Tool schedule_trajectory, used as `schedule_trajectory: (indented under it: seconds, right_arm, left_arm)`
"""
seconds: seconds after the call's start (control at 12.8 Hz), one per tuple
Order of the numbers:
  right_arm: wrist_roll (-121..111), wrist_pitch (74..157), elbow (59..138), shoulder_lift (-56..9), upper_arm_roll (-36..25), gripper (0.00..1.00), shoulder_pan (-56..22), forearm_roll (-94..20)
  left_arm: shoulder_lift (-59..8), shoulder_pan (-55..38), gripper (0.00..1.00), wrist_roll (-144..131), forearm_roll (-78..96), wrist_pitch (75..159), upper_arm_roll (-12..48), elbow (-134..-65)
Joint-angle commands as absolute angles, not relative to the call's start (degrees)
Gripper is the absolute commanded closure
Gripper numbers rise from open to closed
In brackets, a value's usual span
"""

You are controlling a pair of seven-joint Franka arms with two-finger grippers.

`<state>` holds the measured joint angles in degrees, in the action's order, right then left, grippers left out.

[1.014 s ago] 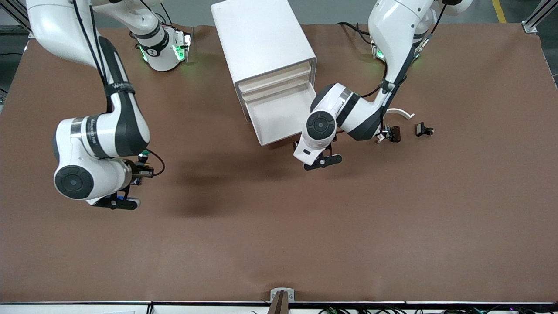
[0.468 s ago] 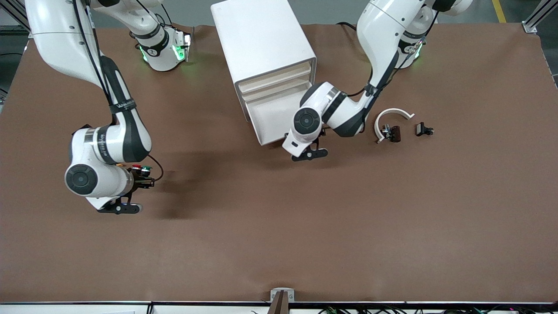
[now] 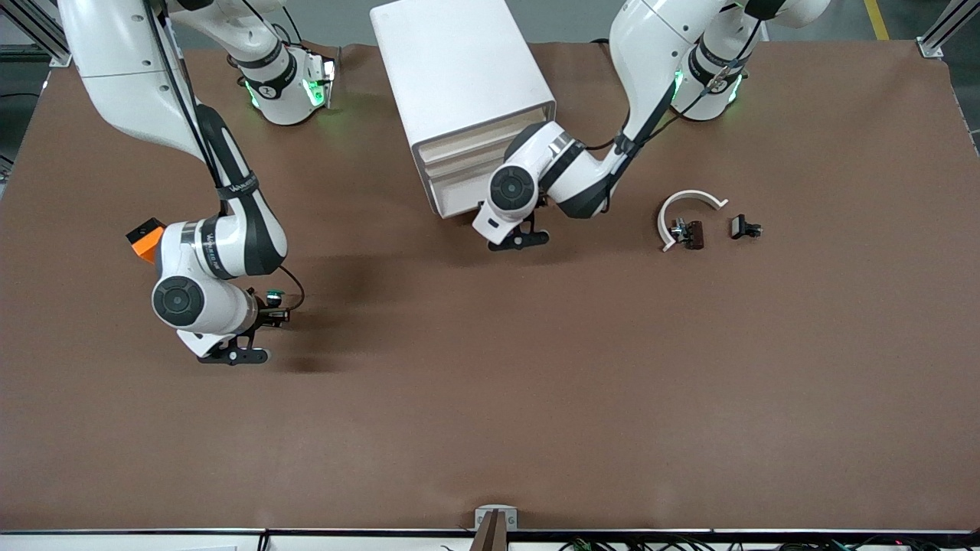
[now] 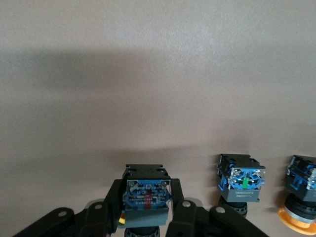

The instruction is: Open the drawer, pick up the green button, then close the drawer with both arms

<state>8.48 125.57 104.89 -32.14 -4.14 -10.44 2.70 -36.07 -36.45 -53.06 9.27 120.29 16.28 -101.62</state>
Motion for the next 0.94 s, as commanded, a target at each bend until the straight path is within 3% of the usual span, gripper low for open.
schedule_trajectory:
  seconds: [0.0, 0.55, 0.62, 0.7, 0.78, 0.86]
  right_arm:
    - [8.44, 128.48, 108.45, -30.50, -3.96, 0.73, -10.37, 4.13]
    - [8.44, 129.99, 109.34, -30.59, -3.96, 0.69, -10.11, 4.13]
    - [8.44, 129.90, 109.25, -30.59, -3.96, 0.65, -9.93, 4.13]
    - [8.44, 129.90, 109.25, -30.59, -3.96, 0.47, -9.93, 4.13]
    - [8.44, 129.90, 109.16, -30.59, -3.96, 0.40, -9.84, 4.13]
    - [8.44, 129.90, 109.16, -30.41, -3.96, 0.08, -9.84, 4.13]
  left_arm:
    - [-34.37, -36.65, 0.00, -56.50, 10.28, 121.03, 19.06, -104.06]
    - [-33.84, -35.69, 0.00, -59.33, 9.58, 121.03, 19.70, -102.83]
    - [-32.79, -33.77, 0.00, -59.24, 9.49, 120.85, 18.82, -102.48]
    - [-32.00, -30.88, 0.00, -59.06, 9.49, 120.41, 18.20, -101.61]
    - [-30.86, -27.63, 0.00, -58.80, 9.41, 119.80, 18.11, -100.56]
    - [-29.63, -24.47, 0.00, -58.45, 9.06, 119.10, 18.19, -99.50]
